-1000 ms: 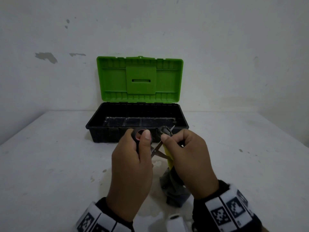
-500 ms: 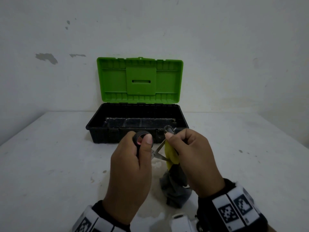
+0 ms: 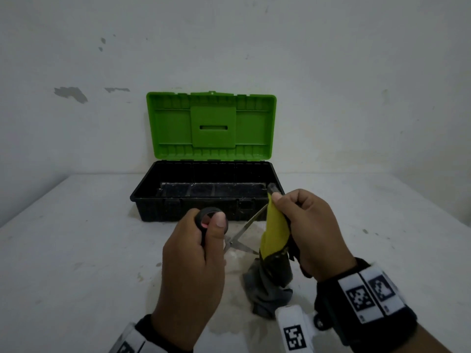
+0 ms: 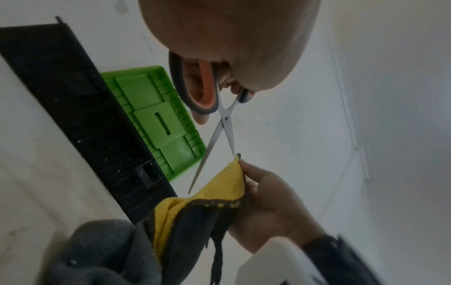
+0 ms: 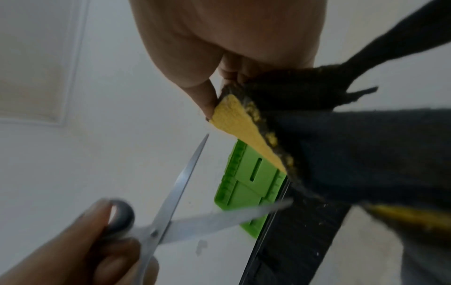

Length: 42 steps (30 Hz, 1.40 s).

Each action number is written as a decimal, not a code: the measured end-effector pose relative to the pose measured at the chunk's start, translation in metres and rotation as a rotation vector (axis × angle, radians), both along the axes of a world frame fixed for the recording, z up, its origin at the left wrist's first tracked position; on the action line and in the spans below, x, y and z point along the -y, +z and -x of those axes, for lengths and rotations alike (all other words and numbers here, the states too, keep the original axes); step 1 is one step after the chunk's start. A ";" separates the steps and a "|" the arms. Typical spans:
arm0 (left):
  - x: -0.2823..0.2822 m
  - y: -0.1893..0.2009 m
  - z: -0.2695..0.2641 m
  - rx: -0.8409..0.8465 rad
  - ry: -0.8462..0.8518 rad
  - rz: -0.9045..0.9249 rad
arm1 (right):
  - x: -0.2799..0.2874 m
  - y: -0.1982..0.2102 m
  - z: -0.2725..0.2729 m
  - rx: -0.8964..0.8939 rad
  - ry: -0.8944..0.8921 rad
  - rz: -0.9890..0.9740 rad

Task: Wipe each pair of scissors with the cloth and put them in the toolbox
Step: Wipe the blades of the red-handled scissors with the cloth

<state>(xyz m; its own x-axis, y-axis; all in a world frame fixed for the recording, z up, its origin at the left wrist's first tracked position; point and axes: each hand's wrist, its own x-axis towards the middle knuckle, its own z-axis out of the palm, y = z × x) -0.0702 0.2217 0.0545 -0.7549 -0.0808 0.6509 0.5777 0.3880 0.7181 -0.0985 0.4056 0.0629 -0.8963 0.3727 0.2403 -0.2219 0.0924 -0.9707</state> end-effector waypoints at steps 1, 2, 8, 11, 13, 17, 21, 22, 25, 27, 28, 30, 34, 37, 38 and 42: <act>0.001 0.001 0.000 0.065 -0.015 -0.041 | -0.006 0.001 -0.001 -0.020 -0.013 -0.002; 0.002 0.003 -0.001 0.147 -0.031 -0.089 | -0.012 0.002 -0.003 -0.044 -0.022 -0.013; 0.001 0.010 0.007 0.675 -0.182 -0.600 | -0.013 0.002 -0.032 -0.144 0.185 -0.165; -0.001 0.009 0.011 0.791 -0.262 -0.721 | -0.004 -0.003 -0.039 -0.118 0.275 -0.255; -0.003 0.009 0.011 0.809 -0.294 -0.725 | 0.000 -0.003 -0.039 -0.079 0.293 -0.256; -0.002 0.014 0.011 0.840 -0.326 -0.692 | 0.004 0.002 -0.037 0.015 0.332 -0.174; -0.001 0.020 0.009 0.851 -0.345 -0.675 | 0.010 0.002 -0.036 0.047 0.282 -0.186; -0.001 0.021 0.008 0.854 -0.350 -0.670 | 0.011 0.002 -0.036 0.039 0.267 -0.195; -0.001 0.022 0.008 0.883 -0.353 -0.662 | 0.011 0.004 -0.038 0.010 0.232 -0.200; 0.000 0.023 0.009 0.891 -0.356 -0.675 | 0.009 0.006 -0.036 -0.003 0.201 -0.184; 0.000 0.023 0.010 0.894 -0.358 -0.683 | 0.008 0.006 -0.035 -0.009 0.181 -0.147; 0.000 0.022 0.010 0.907 -0.354 -0.695 | 0.005 0.006 -0.033 -0.012 0.160 -0.078; 0.000 0.022 0.009 0.917 -0.319 -0.686 | 0.012 0.008 -0.039 0.010 0.201 -0.140; -0.001 0.023 0.009 0.904 -0.336 -0.696 | 0.009 0.005 -0.033 0.003 0.161 -0.076; -0.001 0.023 0.009 0.897 -0.342 -0.698 | 0.007 0.004 -0.030 0.004 0.142 -0.048; 0.000 0.021 0.009 0.906 -0.317 -0.672 | 0.012 0.002 -0.032 0.051 0.194 -0.021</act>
<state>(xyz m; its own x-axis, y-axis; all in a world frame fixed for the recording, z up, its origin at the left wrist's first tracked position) -0.0789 0.2220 0.0752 -0.9688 0.0715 -0.2372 -0.2477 -0.2955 0.9227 -0.0660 0.3934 0.0647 -0.9620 0.1869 0.1991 -0.1885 0.0729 -0.9794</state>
